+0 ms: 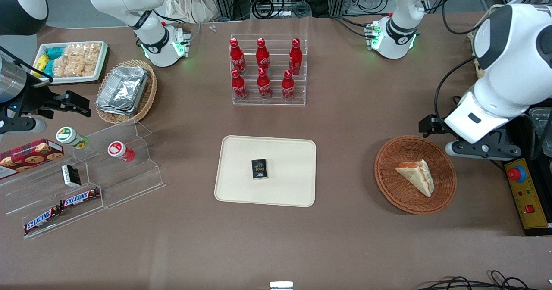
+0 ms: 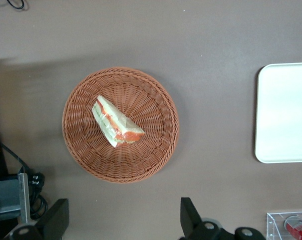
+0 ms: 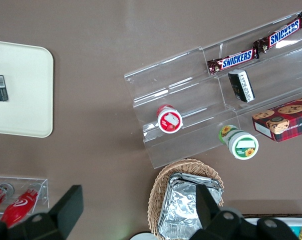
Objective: Place sandwich from basket to tray
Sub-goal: 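Move the left gripper down over the sandwich in the wicker basket, then close the left gripper on the triangular sandwich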
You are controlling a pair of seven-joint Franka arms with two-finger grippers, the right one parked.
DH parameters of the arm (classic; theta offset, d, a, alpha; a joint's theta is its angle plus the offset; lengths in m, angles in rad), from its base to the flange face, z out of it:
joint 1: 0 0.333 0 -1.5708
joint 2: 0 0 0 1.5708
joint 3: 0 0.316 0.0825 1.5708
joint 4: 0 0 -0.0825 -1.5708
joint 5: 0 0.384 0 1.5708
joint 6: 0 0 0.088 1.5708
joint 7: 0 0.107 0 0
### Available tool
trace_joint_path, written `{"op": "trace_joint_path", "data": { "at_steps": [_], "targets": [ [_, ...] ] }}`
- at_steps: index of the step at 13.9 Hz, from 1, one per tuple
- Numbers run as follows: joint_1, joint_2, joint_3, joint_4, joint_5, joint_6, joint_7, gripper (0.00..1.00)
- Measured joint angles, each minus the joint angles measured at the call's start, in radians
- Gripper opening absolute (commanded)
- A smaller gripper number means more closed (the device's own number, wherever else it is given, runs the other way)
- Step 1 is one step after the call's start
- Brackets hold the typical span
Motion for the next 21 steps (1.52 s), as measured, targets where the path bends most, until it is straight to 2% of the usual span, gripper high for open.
{"op": "trace_joint_path", "data": {
  "at_steps": [5,6,8,10,16,19,21],
  "targets": [
    [0.002,0.027,0.002,0.010,0.000,-0.003,-0.017,1.00],
    [0.003,0.033,0.003,0.009,-0.001,-0.003,-0.079,1.00],
    [0.003,0.063,0.005,-0.003,-0.001,0.026,-0.315,1.00],
    [0.004,0.090,0.006,-0.068,0.000,0.137,-0.471,1.00],
    [0.031,0.106,0.072,-0.325,0.001,0.471,-0.709,1.00],
    [0.032,0.179,0.083,-0.360,0.001,0.598,-0.841,1.00],
    [0.033,0.223,0.098,-0.360,0.001,0.622,-0.866,1.00]
  ]
}}
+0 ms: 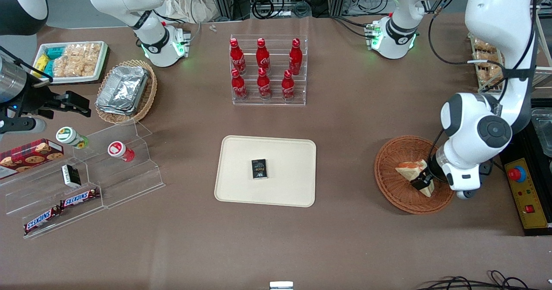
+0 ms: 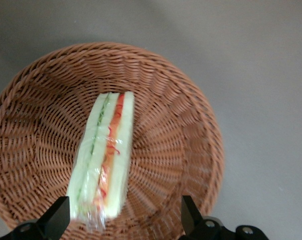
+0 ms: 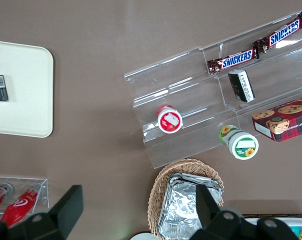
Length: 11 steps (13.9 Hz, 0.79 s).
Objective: Place sandwich from basket to tray
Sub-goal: 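Close the left gripper on the triangular sandwich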
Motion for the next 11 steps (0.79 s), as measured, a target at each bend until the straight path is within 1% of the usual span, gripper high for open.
{"op": "trace_joint_path", "data": {
  "at_steps": [11],
  "targets": [
    [0.000,0.058,0.002,-0.005,0.008,0.019,-0.012,1.00]
  ]
}}
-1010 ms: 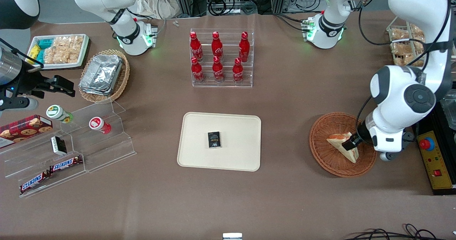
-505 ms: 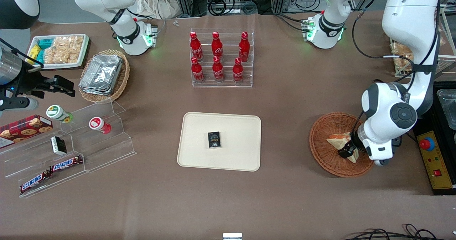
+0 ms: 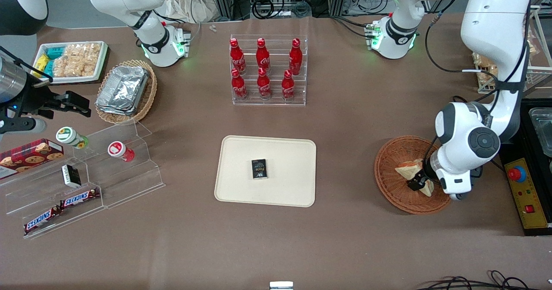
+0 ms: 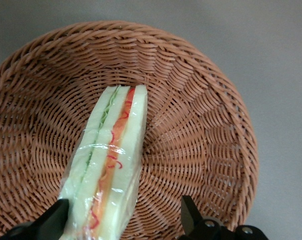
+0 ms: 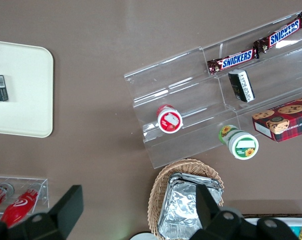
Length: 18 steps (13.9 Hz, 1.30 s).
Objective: Place sandwich from basket to tray
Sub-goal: 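Close the left gripper on the triangular sandwich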
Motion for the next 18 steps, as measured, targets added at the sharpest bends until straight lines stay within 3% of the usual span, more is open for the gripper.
{"op": "trace_joint_path", "data": {
  "at_steps": [11,12,14,15,18],
  "targets": [
    [-0.001,0.019,0.000,0.045,0.049,-0.074,-0.011,1.00],
    [-0.001,0.026,0.000,0.036,0.050,-0.057,-0.011,0.89],
    [-0.001,0.032,0.001,0.029,0.051,-0.036,-0.012,0.06],
    [-0.001,0.033,0.000,0.029,0.051,-0.030,-0.019,0.00],
    [-0.006,0.034,-0.003,0.030,0.051,-0.027,-0.033,0.00]
  ]
}}
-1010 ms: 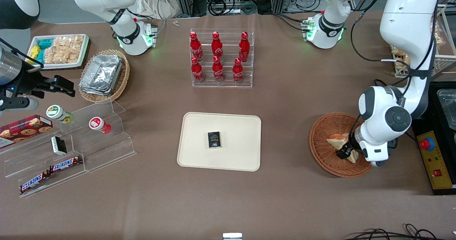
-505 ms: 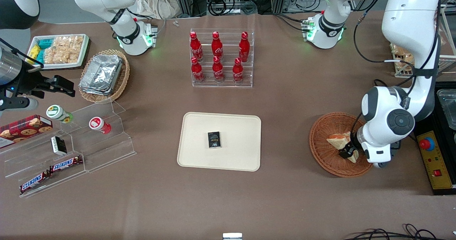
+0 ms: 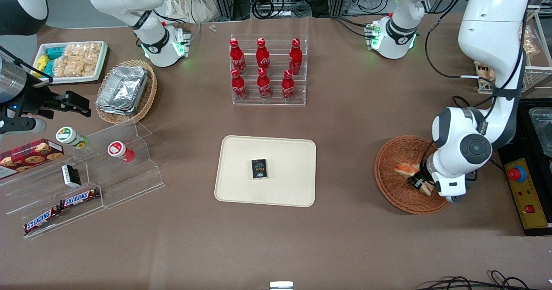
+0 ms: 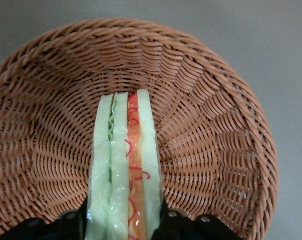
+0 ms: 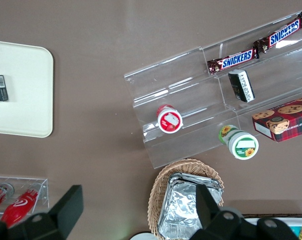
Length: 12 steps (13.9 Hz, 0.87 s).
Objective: Place sandwich from basket to tray
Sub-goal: 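Close the left gripper on the triangular sandwich, then lift the sandwich and carry it toward the cream tray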
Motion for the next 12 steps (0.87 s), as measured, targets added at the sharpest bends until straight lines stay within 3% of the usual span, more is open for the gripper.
{"op": "trace_joint_path", "data": {
  "at_steps": [4,7,12],
  "targets": [
    [-0.005,-0.004,-0.008,0.033,0.000,-0.010,-0.002,0.00],
    [-0.021,-0.024,-0.038,0.156,0.000,-0.179,0.001,0.00],
    [-0.208,-0.038,-0.068,0.390,0.000,-0.427,0.102,0.00]
  ]
}}
